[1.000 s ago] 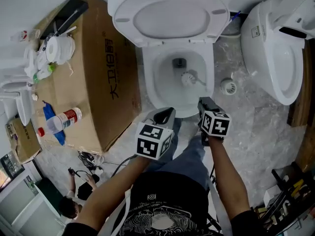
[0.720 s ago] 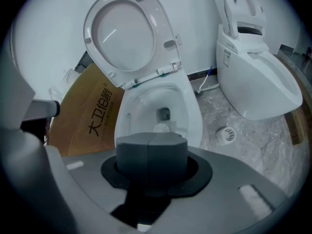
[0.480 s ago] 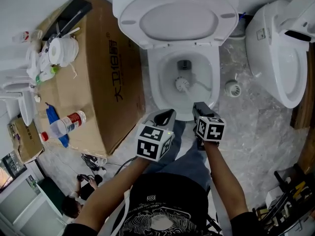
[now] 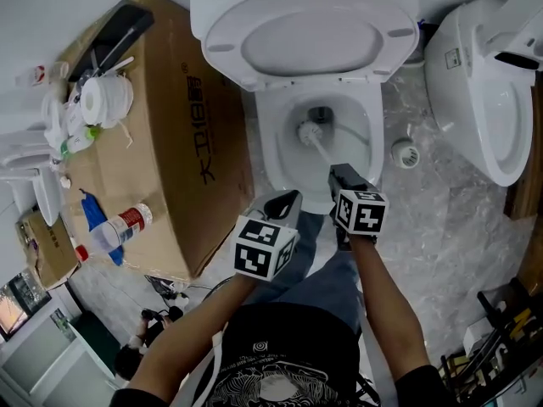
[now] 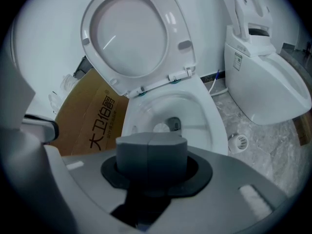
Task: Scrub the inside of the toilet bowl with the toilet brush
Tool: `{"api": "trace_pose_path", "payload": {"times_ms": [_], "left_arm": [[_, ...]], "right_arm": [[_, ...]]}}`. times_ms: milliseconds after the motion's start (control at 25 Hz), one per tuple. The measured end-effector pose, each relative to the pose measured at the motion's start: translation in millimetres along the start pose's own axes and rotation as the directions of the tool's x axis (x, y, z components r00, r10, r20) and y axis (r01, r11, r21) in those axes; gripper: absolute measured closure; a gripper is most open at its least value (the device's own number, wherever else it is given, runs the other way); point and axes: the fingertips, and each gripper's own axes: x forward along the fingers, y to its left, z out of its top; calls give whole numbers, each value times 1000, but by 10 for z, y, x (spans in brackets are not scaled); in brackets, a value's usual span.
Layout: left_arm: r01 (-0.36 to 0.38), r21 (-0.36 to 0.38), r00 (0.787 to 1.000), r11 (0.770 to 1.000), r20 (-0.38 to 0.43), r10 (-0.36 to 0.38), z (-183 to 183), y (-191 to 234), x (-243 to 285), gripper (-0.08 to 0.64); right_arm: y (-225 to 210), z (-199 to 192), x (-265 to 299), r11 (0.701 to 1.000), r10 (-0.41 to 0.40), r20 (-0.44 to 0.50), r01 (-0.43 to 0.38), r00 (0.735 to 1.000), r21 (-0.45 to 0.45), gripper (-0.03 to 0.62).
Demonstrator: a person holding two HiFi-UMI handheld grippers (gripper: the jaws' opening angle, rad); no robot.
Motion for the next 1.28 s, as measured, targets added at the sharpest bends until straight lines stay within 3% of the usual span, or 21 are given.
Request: {"api": "trace_pose_path", "payload": {"times_ms": [560,960,1280], "left_arm": [[14,1,1000,1000,-10,-14,-48,-16,42,565],[-6,4,1000,1000,-23,6,-135,71,-44,565],[-7,-16,1000,1000,18,7,-110,-38,-129,565]], "right_arm": [[-311,-196,49,995,-71,-22,72,997,65,440],[-389,25,327,995,-93,-1,93,996,38,440],[-329,-214,29,997,-72,-56,71,996,-17,440]]}}
